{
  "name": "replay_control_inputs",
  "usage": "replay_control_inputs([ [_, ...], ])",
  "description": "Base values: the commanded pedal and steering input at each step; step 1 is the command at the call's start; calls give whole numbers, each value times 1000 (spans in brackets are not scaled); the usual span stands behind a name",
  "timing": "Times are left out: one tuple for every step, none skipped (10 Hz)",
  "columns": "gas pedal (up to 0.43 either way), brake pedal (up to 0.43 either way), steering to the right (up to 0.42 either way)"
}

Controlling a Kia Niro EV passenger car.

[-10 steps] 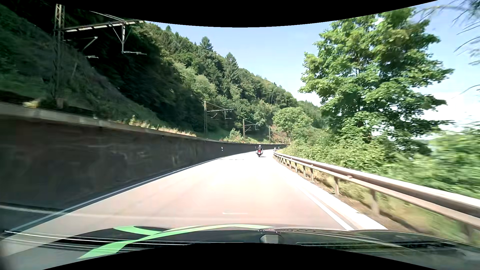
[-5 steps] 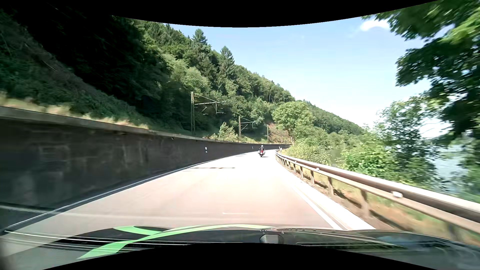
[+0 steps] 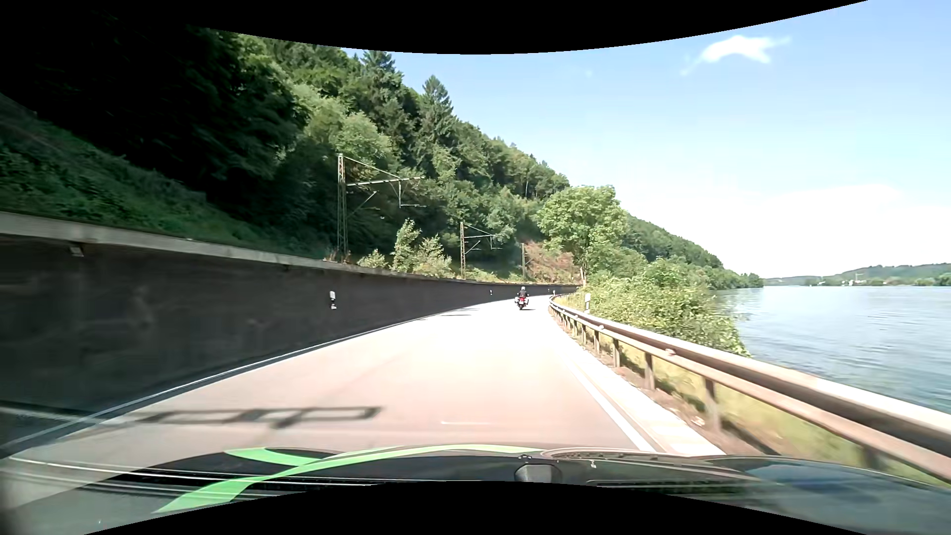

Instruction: Follow the waypoints while adhering to traffic rules and regulations

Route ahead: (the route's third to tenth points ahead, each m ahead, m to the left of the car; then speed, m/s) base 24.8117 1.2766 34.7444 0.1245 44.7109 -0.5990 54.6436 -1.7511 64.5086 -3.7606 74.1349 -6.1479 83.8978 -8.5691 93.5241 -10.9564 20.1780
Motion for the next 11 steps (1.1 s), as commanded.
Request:
replay_control_inputs([
  [197, 0, 10],
  [197, 0, 11],
  [189, 0, 13],
  [189, 0, 14],
  [189, 0, 15],
  [189, 0, 15],
  [197, 0, 15],
  [197, 0, 16],
  [197, 0, 15],
  [197, 0, 15],
  [197, 0, 14],
])
